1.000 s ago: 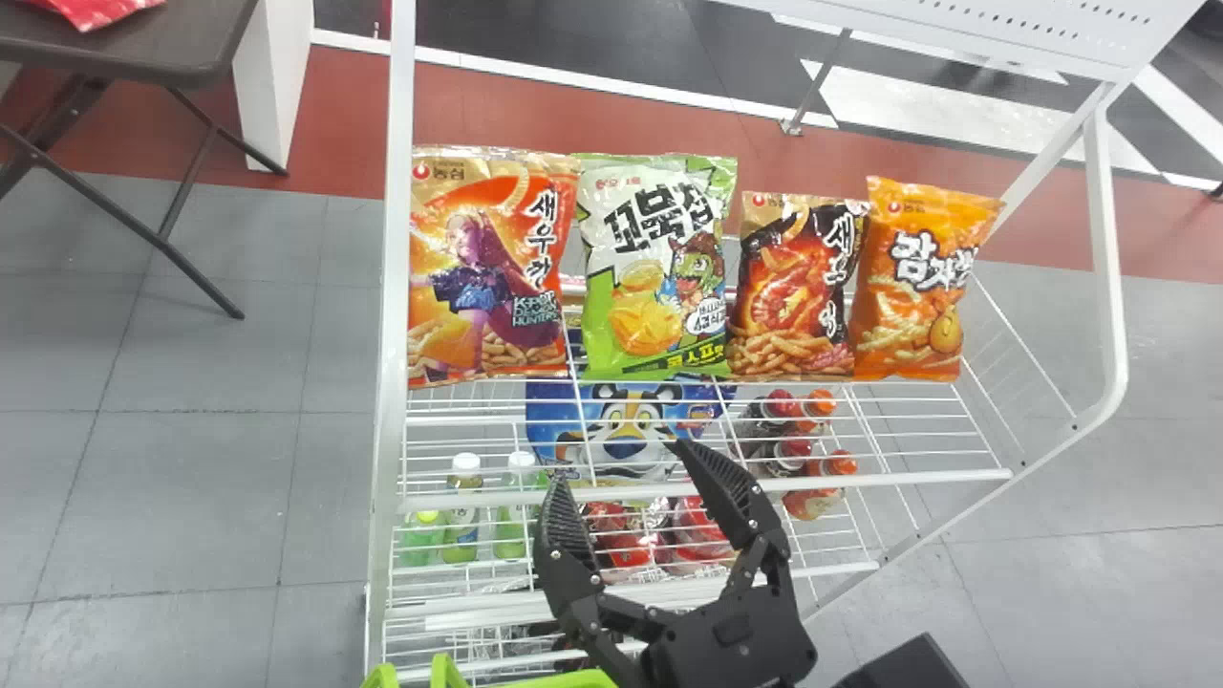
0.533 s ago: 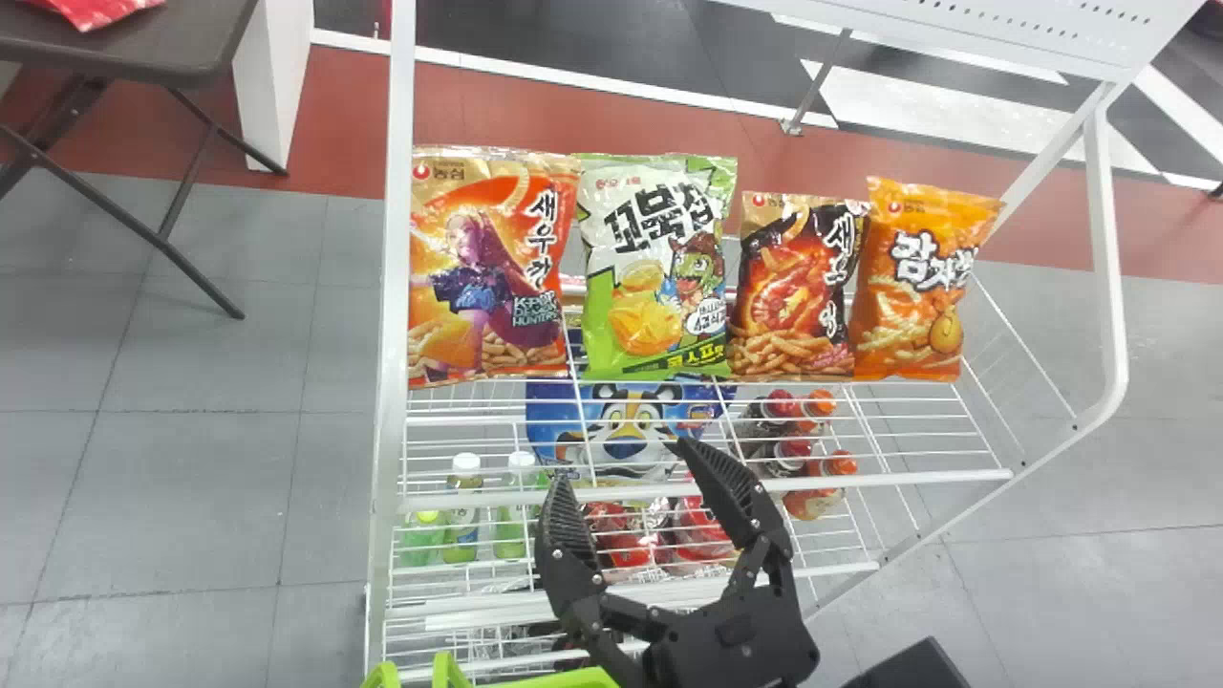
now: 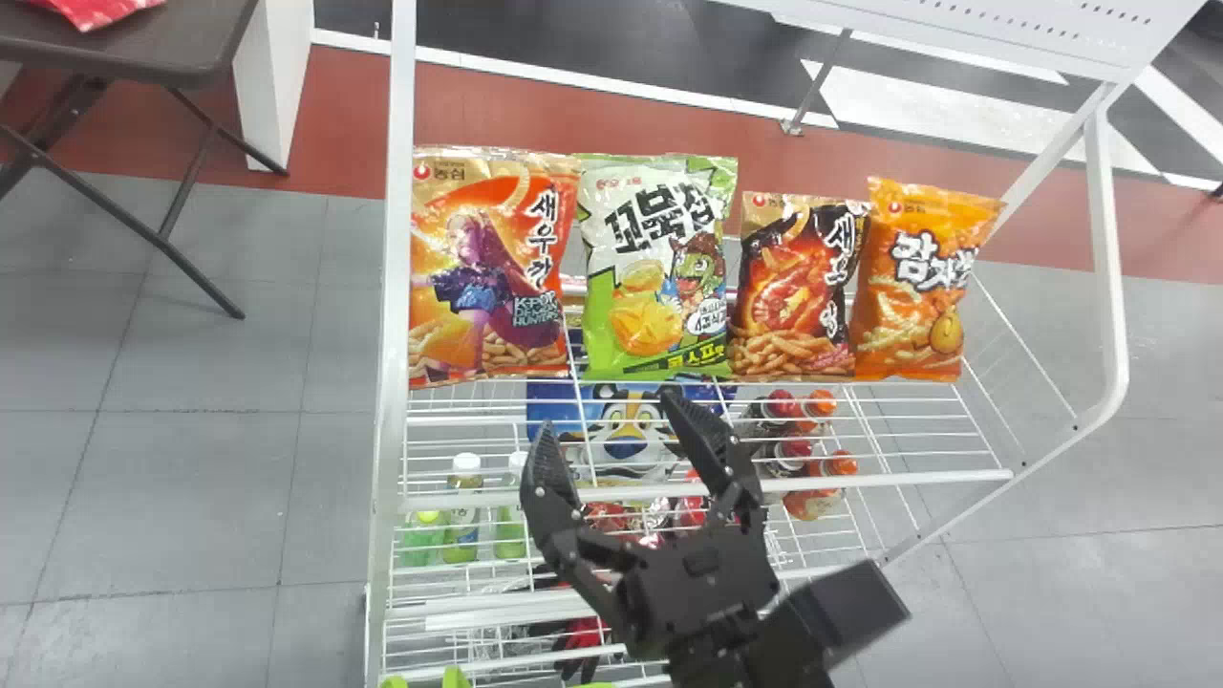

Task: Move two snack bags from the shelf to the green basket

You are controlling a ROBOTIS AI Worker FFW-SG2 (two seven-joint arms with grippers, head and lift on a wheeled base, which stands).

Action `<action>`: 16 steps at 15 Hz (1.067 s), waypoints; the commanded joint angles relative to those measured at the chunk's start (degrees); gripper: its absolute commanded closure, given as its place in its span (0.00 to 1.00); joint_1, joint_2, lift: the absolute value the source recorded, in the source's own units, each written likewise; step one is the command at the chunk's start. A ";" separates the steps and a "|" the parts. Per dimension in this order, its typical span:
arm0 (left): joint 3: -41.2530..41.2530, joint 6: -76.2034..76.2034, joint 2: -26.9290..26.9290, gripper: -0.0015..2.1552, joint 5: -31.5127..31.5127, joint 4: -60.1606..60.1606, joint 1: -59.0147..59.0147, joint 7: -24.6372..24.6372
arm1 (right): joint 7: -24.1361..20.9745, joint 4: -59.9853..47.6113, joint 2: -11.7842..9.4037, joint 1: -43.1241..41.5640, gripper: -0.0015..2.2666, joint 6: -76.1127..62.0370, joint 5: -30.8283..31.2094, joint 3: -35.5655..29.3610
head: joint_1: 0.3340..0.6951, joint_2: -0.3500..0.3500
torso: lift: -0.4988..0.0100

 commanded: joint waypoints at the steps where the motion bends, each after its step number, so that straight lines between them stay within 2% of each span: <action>1: -0.33 0.36 0.32 0.99 -0.60 -0.31 0.01 -0.01 | 0.08 1.15 0.84 -4.01 0.05 4.17 0.13 0.00 | 1.00 0.00 | 0.95; 4: -0.51 2.12 1.02 0.99 -1.13 -0.57 -0.43 -0.36 | 0.08 3.61 1.72 -10.51 0.05 11.56 0.13 -0.44 | 1.00 0.00 | 0.95; 7: -0.25 1.94 1.11 0.99 -1.39 -0.57 0.37 -0.71 | 0.17 8.18 1.72 -18.16 0.05 16.48 -0.83 -0.35 | 1.00 0.00 | 0.95; 13: -0.60 1.94 1.11 0.99 -2.54 -1.01 0.45 -0.45 | 0.43 15.12 2.07 -28.18 0.05 22.63 -0.92 0.97 | 1.00 0.00 | 0.95; 16: -0.07 2.12 1.11 0.99 -2.54 -1.19 0.45 -0.53 | 0.70 19.25 3.13 -32.40 0.05 24.04 0.40 2.73 | 1.00 0.05 | 0.95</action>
